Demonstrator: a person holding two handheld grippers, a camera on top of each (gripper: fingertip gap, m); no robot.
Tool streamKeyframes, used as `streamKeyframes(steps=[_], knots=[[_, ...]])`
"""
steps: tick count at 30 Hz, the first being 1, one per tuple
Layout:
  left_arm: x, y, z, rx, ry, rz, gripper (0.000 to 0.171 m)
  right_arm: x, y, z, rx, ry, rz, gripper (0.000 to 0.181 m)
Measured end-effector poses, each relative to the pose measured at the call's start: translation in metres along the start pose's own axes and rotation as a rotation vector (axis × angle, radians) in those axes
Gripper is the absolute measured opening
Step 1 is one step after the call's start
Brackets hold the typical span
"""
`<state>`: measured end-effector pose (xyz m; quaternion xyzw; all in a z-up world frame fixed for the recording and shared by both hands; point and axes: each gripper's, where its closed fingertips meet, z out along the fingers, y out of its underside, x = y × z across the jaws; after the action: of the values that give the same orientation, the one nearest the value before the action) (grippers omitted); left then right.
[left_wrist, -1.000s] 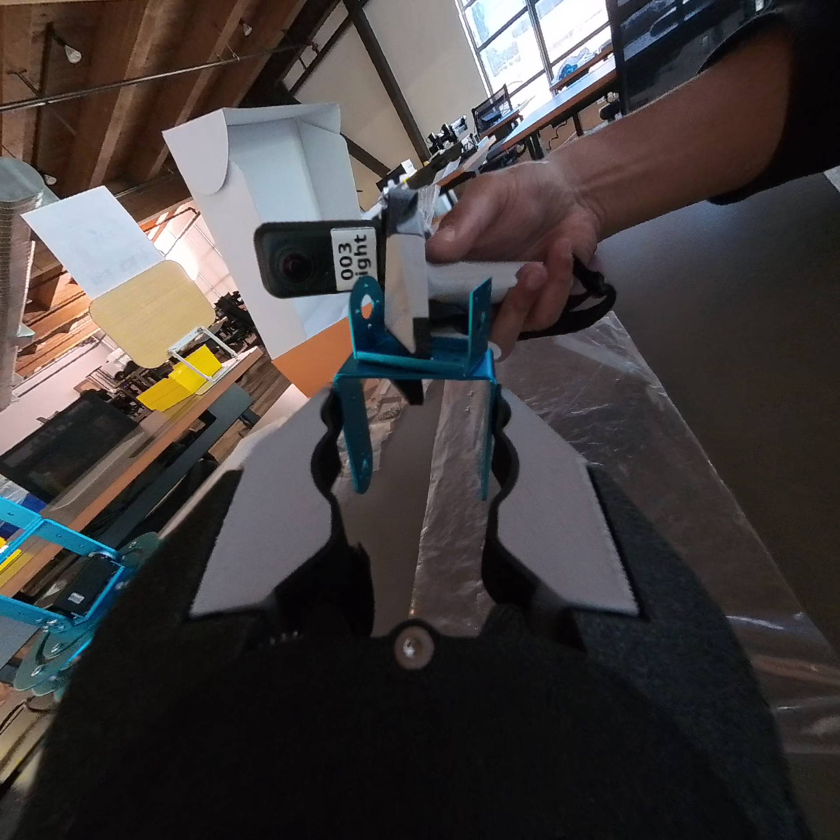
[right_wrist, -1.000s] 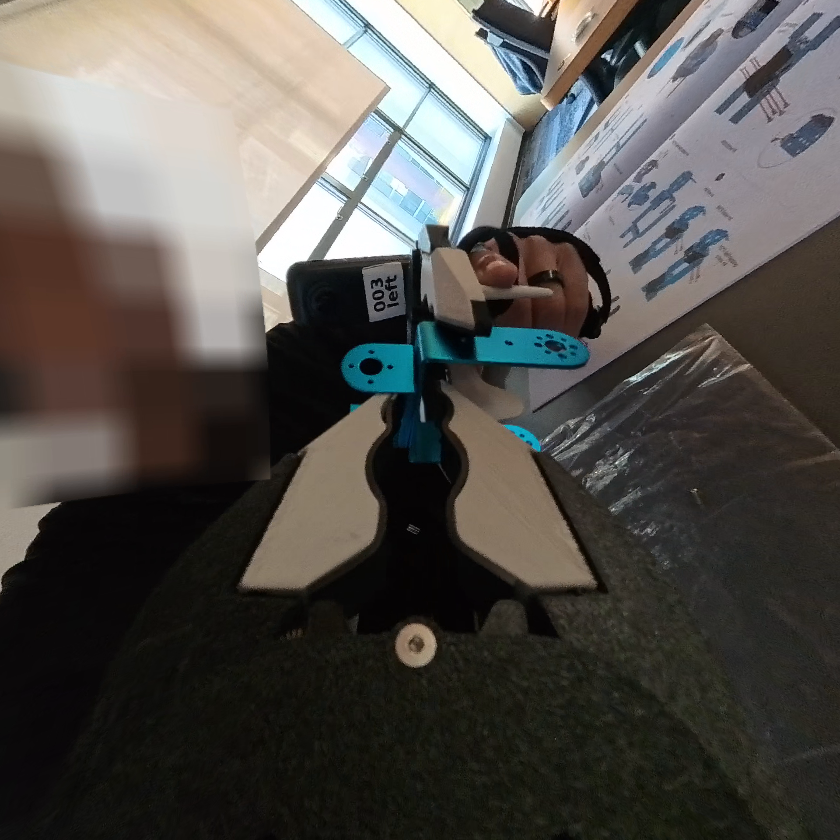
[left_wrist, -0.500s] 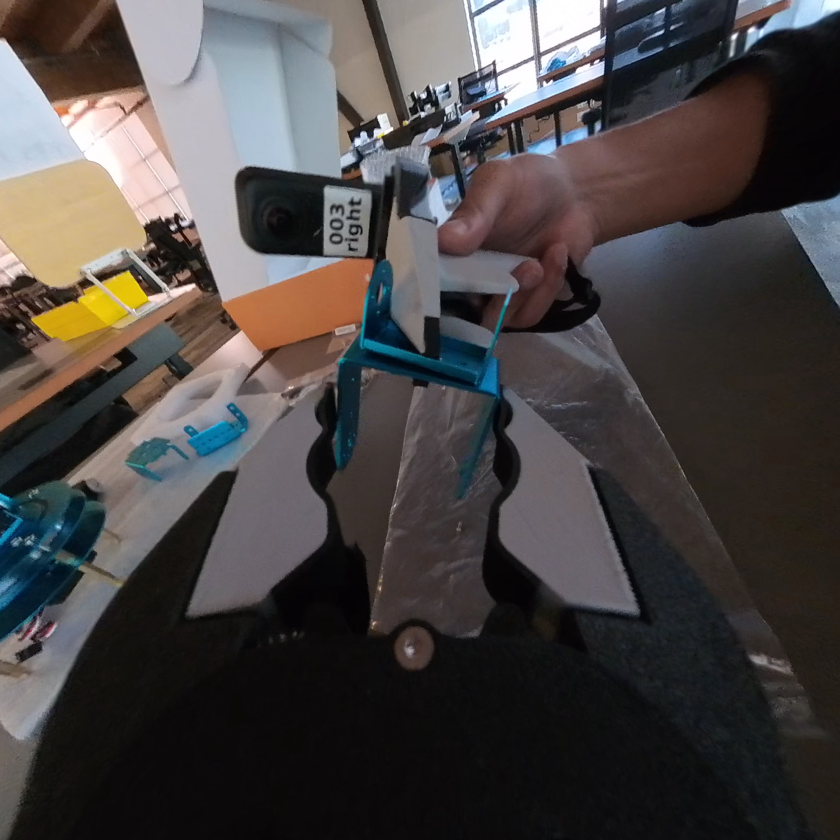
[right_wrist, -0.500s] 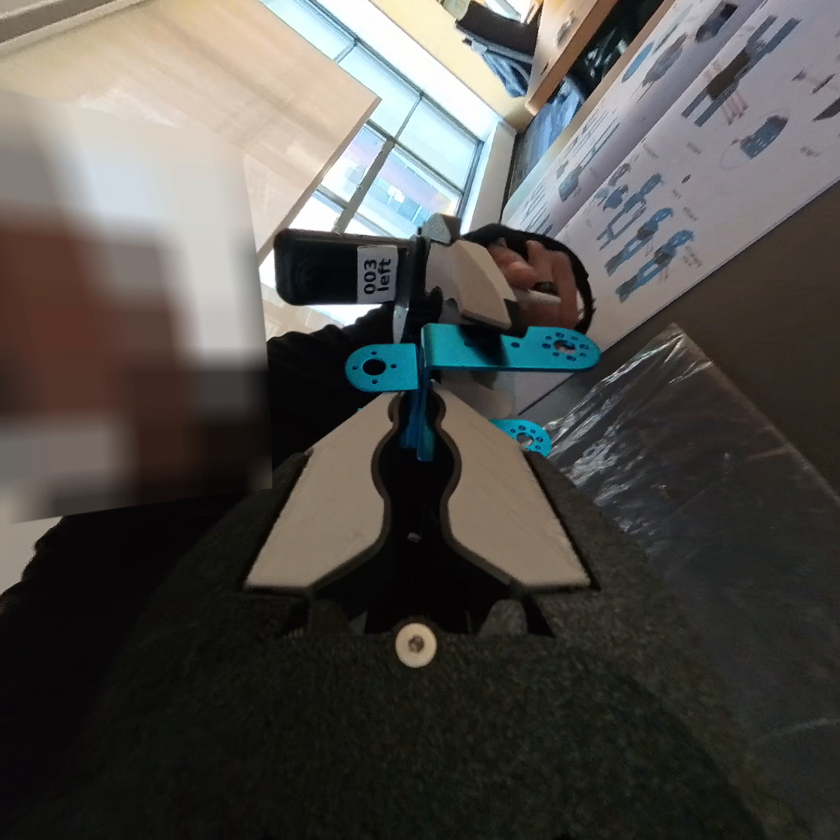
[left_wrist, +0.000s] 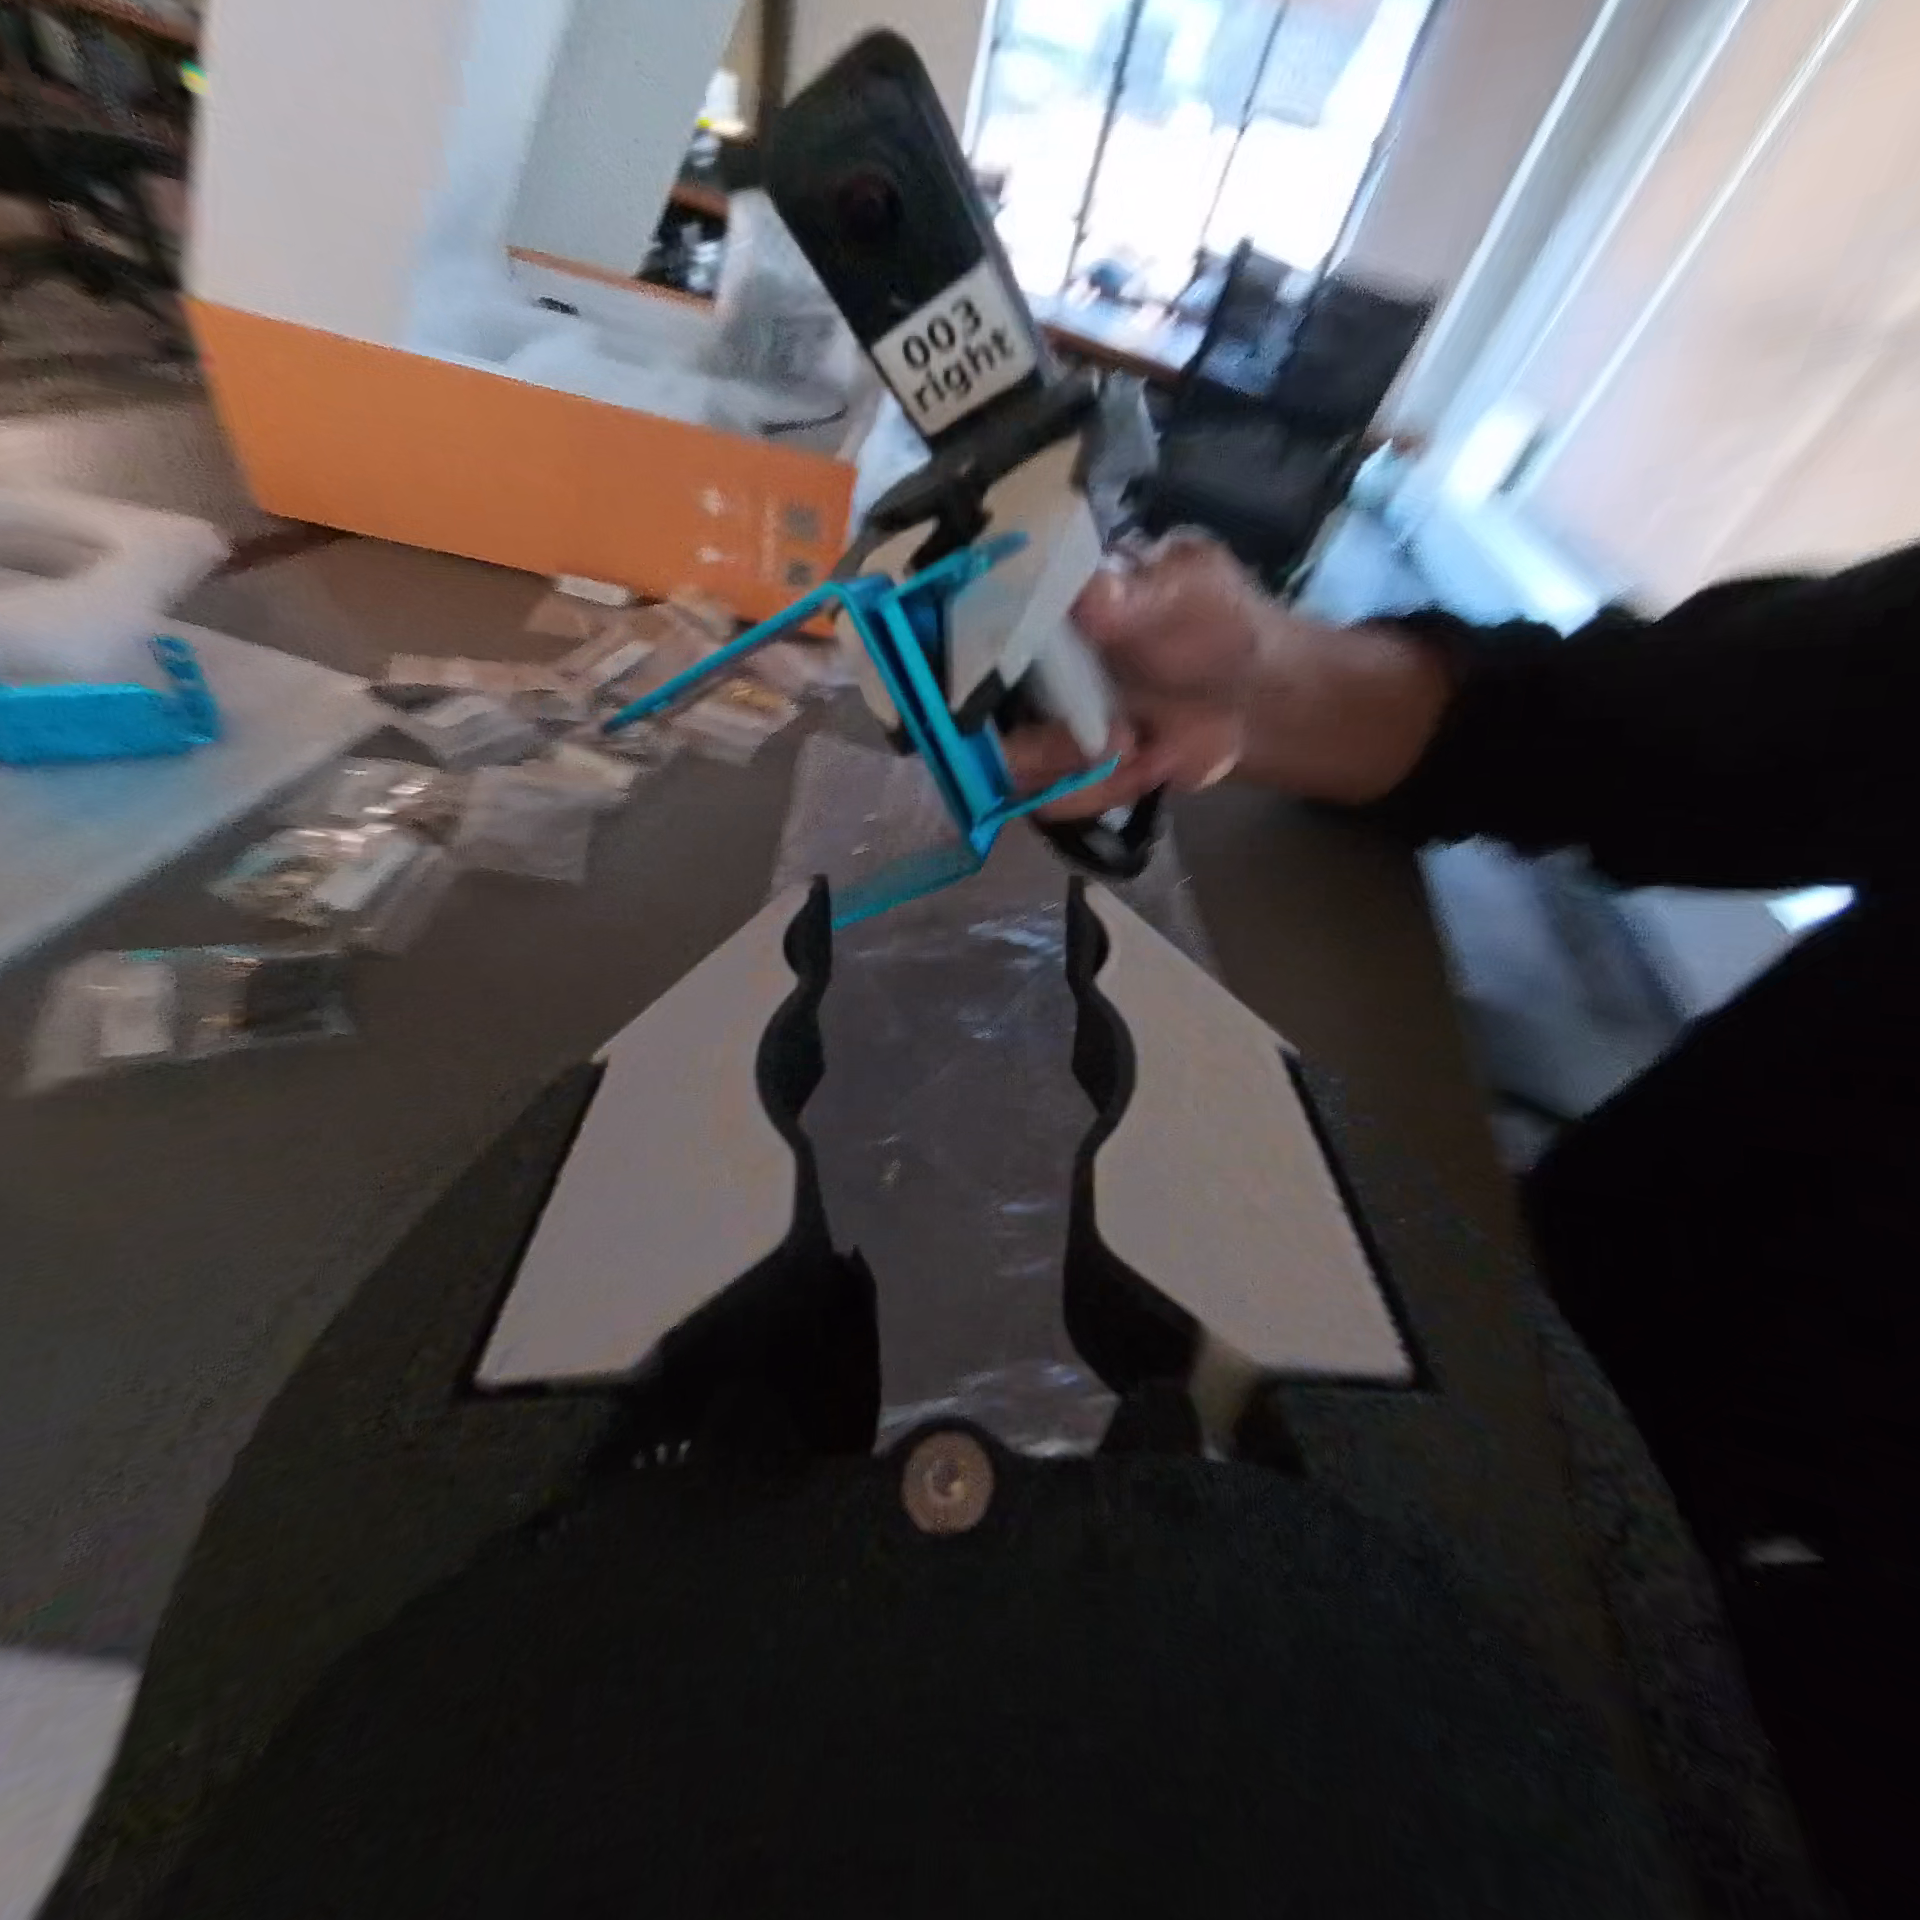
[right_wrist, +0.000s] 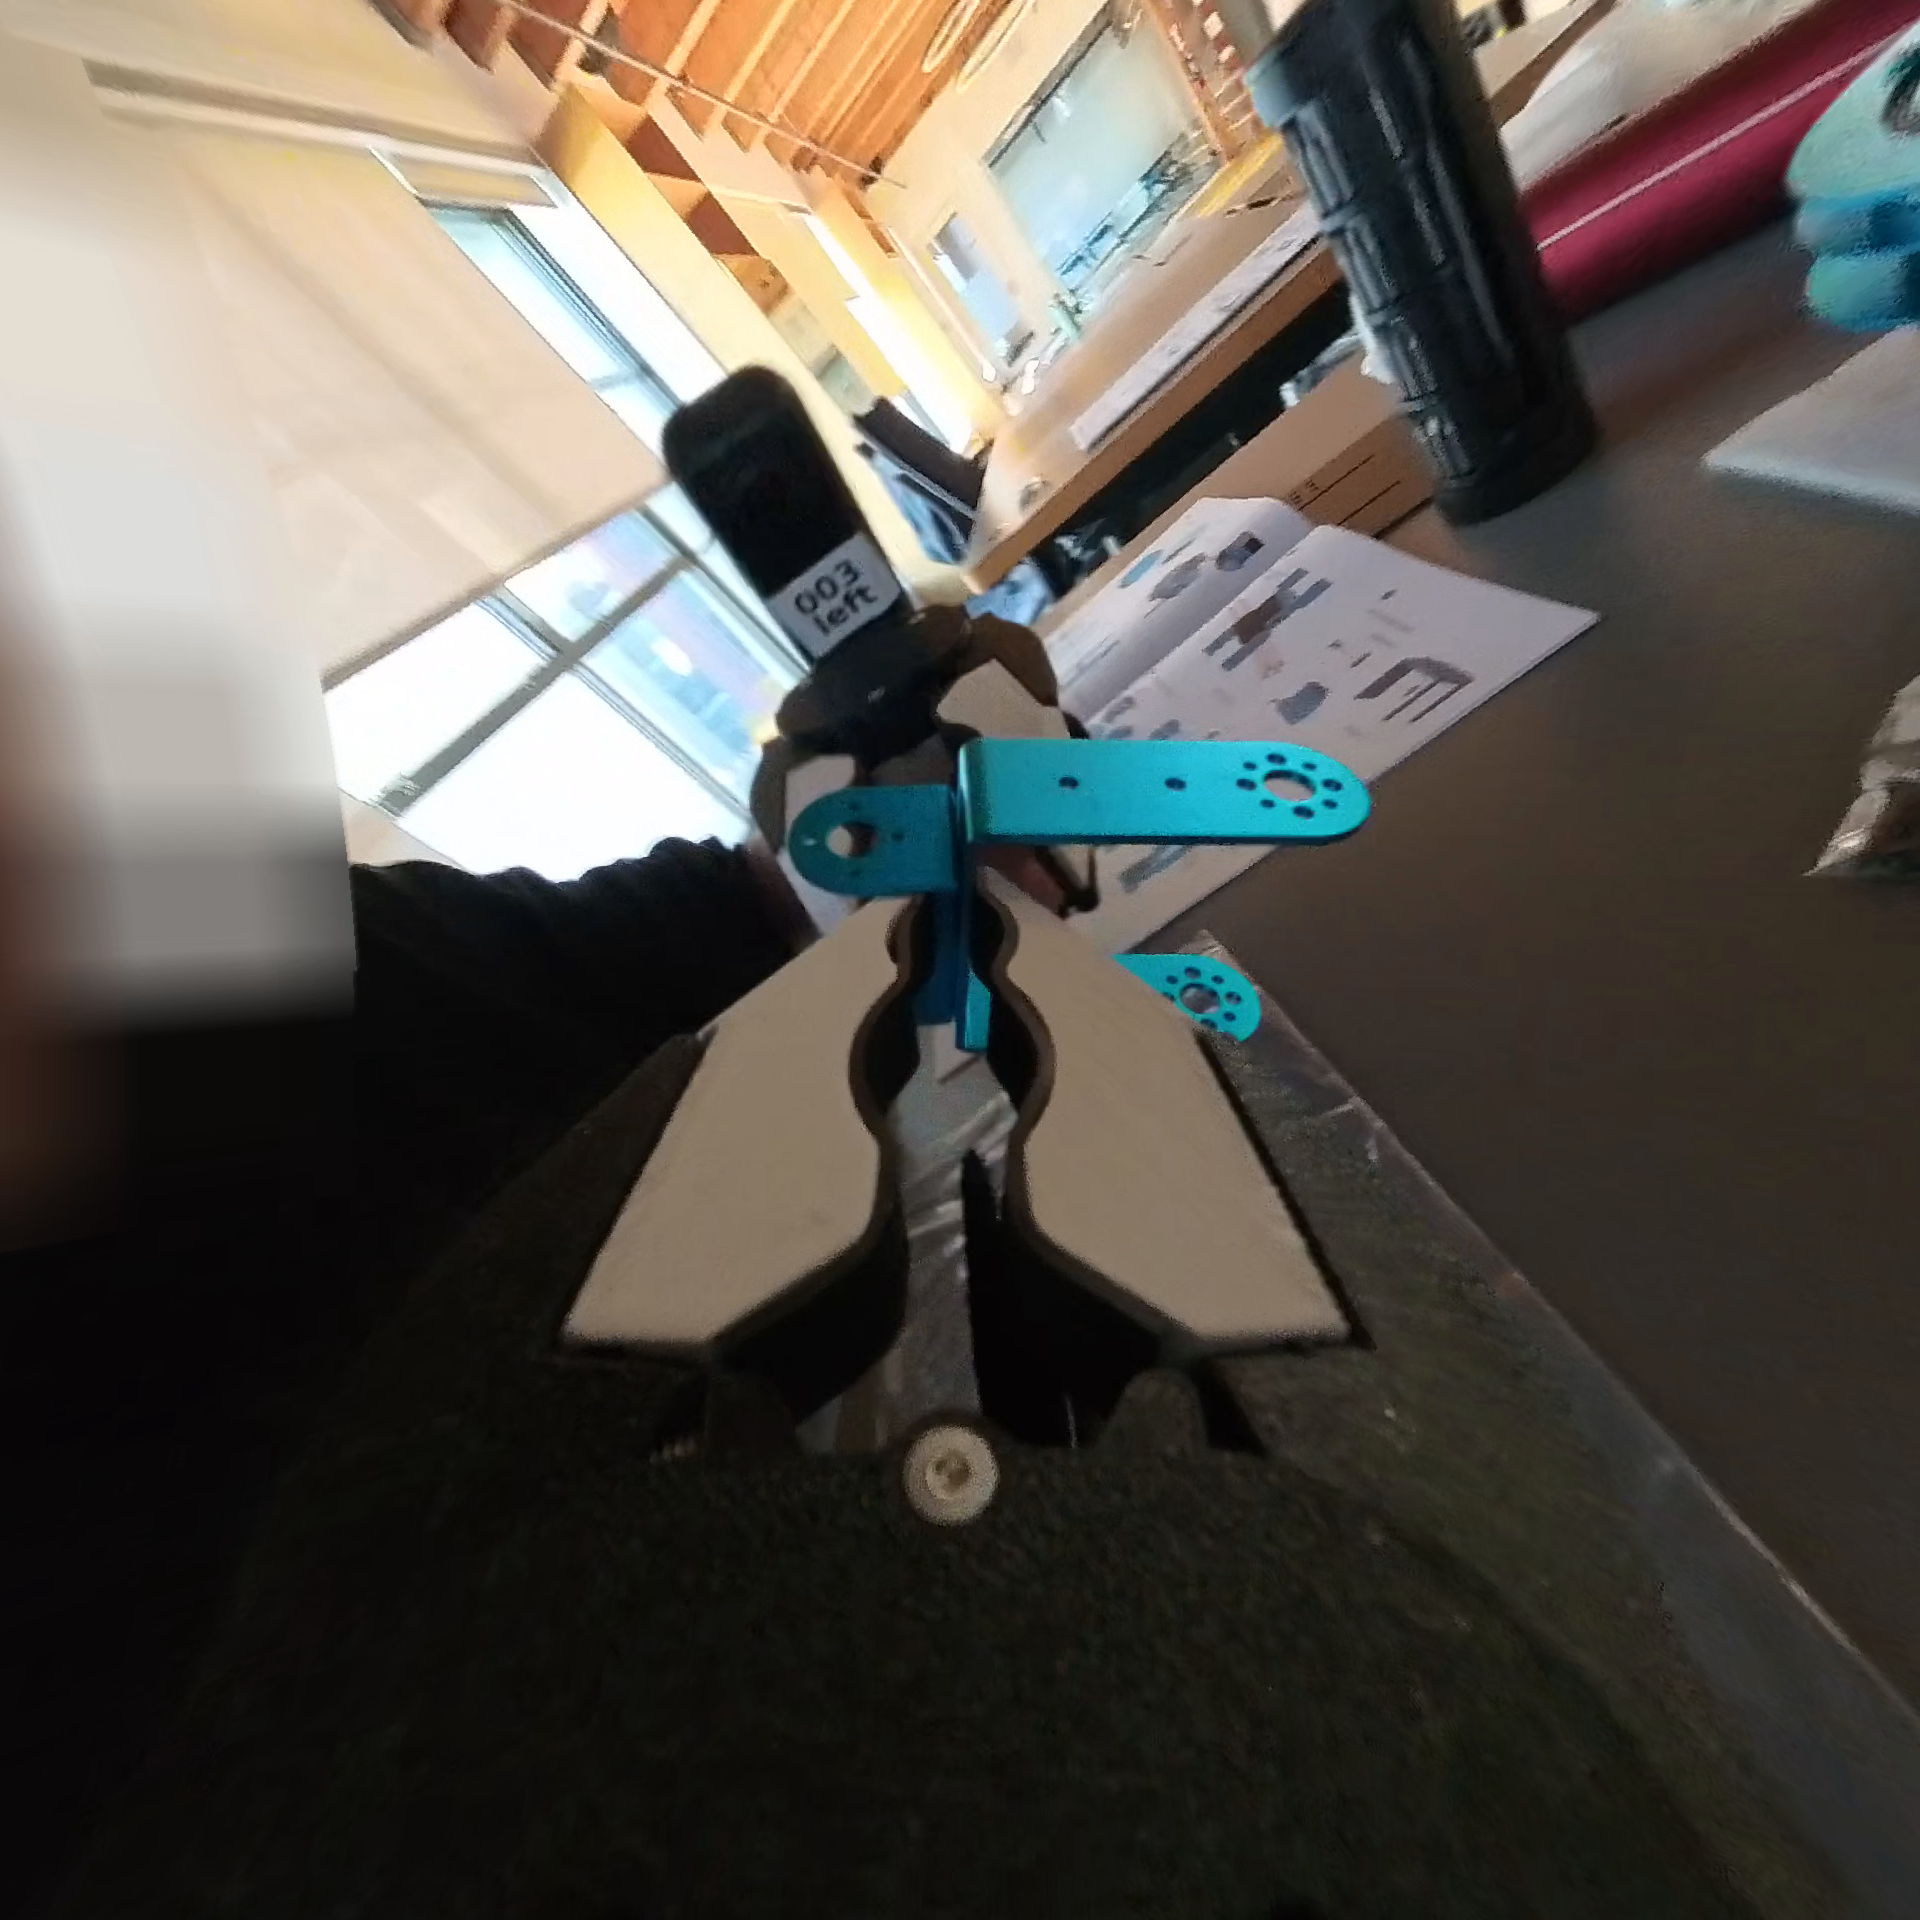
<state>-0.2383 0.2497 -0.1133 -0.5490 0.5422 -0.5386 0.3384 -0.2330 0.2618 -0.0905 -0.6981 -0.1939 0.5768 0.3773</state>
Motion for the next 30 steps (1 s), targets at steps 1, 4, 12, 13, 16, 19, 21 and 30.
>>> streamKeyframes(steps=[1, 4, 12, 13, 16, 19, 21, 30], knots=[[0.003, -0.004, 0.0, 0.028, 0.059, -0.083, 0.044, 0.001, 0.001, 0.001, -0.004, 0.035, -0.045, 0.005], [0.006, -0.012, -0.004, 0.095, 0.164, -0.225, 0.045, -0.004, 0.002, 0.003, -0.005, 0.069, -0.125, 0.005], [0.007, -0.014, -0.009, 0.097, 0.182, -0.193, 0.037, -0.005, -0.001, 0.005, 0.009, 0.117, -0.193, 0.004], [0.007, -0.017, -0.011, 0.111, 0.186, -0.198, 0.037, -0.005, 0.0, 0.006, 0.008, 0.111, -0.183, 0.004], [0.002, -0.025, -0.017, 0.156, 0.213, -0.276, 0.037, -0.003, 0.007, 0.011, -0.012, 0.103, -0.135, 0.005], [0.005, -0.012, -0.009, 0.094, 0.228, -0.293, 0.037, -0.003, 0.013, 0.015, -0.025, 0.079, -0.068, 0.005], [0.006, -0.003, -0.003, 0.05, 0.222, -0.289, 0.035, -0.004, 0.016, 0.017, -0.031, 0.071, -0.033, 0.005], [0.002, 0.0, 0.002, 0.073, 0.23, -0.436, 0.004, 0.006, 0.016, 0.016, 0.018, 0.092, 0.054, 0.005]])
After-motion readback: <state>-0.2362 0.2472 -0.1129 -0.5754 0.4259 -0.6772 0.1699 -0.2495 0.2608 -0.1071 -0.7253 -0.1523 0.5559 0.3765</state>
